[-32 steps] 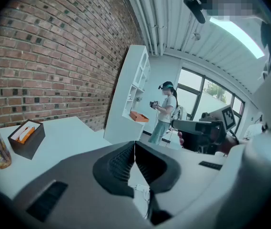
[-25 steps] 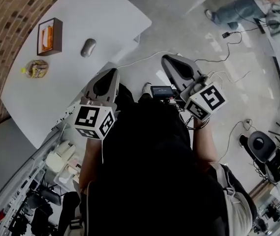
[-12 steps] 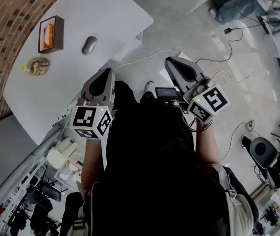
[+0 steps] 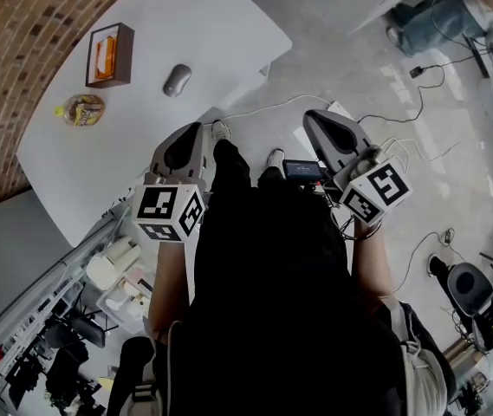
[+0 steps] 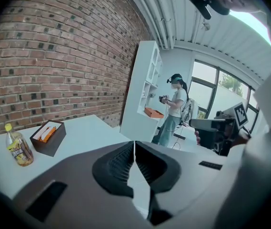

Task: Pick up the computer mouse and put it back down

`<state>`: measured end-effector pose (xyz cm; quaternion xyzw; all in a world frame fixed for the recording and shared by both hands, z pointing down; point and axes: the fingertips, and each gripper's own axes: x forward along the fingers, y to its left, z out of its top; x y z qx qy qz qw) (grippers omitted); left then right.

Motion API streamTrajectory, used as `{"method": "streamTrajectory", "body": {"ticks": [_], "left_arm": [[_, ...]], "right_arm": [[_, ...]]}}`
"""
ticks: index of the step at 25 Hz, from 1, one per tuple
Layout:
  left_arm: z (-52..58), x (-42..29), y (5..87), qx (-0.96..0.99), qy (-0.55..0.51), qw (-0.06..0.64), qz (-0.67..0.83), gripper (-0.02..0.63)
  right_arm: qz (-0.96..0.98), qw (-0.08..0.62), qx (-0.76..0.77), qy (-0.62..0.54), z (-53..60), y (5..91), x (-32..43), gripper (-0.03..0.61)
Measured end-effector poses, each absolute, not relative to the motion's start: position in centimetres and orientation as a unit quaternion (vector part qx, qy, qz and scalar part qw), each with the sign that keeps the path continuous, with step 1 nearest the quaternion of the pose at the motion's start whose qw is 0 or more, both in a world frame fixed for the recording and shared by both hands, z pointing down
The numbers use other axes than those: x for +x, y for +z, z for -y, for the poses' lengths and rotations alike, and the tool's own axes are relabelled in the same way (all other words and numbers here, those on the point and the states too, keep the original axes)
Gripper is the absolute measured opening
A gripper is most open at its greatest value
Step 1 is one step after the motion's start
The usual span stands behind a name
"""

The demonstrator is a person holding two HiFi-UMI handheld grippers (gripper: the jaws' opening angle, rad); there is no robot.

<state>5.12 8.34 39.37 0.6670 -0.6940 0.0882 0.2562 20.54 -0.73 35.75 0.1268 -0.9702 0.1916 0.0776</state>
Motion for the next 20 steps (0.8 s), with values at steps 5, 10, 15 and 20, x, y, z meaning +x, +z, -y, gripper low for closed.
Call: {"method": "streamTrajectory", "body": {"ticks": [5,10,15,20], "left_arm": [[-7.7,2.6,40.1,0.667,0.102,0.257,0.692,0.014],[-6.9,-0.6,41.0,0.666,0.116,0.258,0.691,0.015],[-6.4,-3.6,42.1,0.662,0.132,0.263,0.689,0.015],[-5.7,-5.9,43.6,0.667,0.165,0.26,0.678,0.031]], "right_arm": [[0.971,0.079,0.129,0.188,1.2,35.3,18.4,0.018],[0.971,0.086,0.131,0.182,1.8,35.0,15.7,0.018],[0.971,0.088,0.131,0.181,2.3,34.9,12.8,0.018],[0.972,0.089,0.124,0.178,2.7,34.7,9.8,0.018]]}}
